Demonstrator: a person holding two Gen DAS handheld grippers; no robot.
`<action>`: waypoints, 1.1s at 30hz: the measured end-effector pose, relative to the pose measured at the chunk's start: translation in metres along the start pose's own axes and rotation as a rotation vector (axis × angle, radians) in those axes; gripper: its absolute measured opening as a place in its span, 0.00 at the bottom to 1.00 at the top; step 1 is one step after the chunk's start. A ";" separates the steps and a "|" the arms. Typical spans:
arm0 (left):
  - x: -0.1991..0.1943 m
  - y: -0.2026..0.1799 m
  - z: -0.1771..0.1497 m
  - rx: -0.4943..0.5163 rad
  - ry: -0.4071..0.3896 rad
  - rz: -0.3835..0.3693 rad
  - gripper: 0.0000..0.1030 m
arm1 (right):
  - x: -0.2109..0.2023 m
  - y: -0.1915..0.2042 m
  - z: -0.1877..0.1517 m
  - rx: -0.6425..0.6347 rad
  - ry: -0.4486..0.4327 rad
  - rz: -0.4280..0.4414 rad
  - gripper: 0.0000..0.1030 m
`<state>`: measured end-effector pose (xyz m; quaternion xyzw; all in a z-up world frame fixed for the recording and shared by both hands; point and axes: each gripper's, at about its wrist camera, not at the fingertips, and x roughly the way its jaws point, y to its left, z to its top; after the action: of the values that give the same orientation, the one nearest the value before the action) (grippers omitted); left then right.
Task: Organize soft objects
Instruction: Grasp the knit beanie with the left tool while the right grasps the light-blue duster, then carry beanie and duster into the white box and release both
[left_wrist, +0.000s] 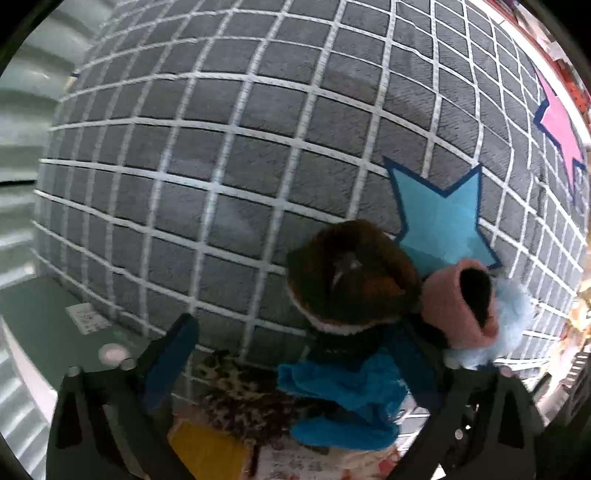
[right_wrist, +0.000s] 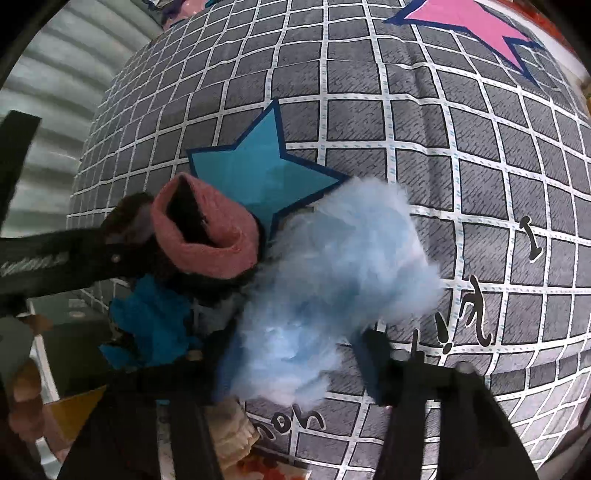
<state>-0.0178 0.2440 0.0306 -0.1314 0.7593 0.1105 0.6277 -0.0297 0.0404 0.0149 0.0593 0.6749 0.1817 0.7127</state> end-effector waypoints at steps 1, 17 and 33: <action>0.002 0.000 0.001 -0.003 0.007 -0.020 0.87 | -0.003 -0.005 -0.001 0.005 0.004 0.024 0.33; -0.037 -0.048 -0.006 0.111 -0.121 -0.045 0.34 | -0.070 -0.081 -0.036 0.116 -0.075 0.061 0.33; -0.115 -0.038 -0.102 0.305 -0.342 -0.045 0.34 | -0.100 -0.053 -0.057 0.047 -0.120 0.013 0.33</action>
<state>-0.0786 0.1811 0.1626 -0.0314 0.6467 0.0009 0.7621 -0.0791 -0.0516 0.0865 0.0915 0.6348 0.1665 0.7490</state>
